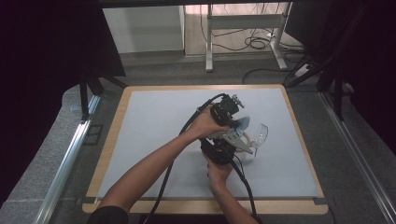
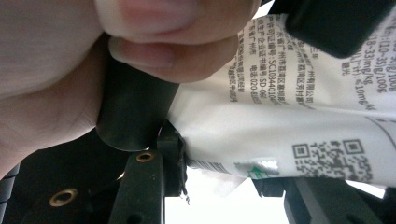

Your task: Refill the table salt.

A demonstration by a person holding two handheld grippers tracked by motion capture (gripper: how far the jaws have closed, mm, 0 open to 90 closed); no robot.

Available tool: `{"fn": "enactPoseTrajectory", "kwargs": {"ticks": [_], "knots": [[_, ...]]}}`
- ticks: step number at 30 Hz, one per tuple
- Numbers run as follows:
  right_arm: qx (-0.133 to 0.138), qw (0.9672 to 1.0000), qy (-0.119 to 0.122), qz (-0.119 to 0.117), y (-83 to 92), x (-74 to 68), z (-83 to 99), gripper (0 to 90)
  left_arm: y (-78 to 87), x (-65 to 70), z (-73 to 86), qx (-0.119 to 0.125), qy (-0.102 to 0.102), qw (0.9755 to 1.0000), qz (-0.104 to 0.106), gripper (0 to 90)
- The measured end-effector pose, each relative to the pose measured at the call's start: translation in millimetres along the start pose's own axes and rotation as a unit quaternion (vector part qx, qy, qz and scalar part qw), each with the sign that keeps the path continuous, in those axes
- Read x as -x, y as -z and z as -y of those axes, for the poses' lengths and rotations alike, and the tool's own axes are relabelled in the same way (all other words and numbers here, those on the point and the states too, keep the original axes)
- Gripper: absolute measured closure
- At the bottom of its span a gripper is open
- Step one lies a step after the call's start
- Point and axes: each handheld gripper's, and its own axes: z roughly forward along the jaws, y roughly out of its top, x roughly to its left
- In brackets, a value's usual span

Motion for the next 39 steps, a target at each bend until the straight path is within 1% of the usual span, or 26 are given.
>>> {"fn": "enactPoseTrajectory", "kwargs": {"ticks": [13, 18, 29, 39], "knots": [[-0.001, 1.0, 0.001, -0.001, -0.8, -0.5, -2.0, 61.9, 1.4, 0.1, -1.3, -0.002, -0.001, 1.0, -0.002, 87.6], [0.003, 1.0, -0.002, -0.001, -1.5, -1.3, -2.9, 61.9, 2.4, -0.2, -2.6, -0.003, -0.004, 1.0, -0.004, 87.5], [0.007, 0.9999, -0.008, 0.003, -1.1, -0.1, -1.0, 61.9, -0.8, 0.4, -3.2, -0.004, -0.003, 1.0, -0.001, 87.6], [0.004, 1.0, -0.002, 0.004, -0.7, 1.3, -1.4, 62.0, -1.8, 0.1, -3.1, -0.004, -0.002, 1.0, 0.002, 87.6]]}}
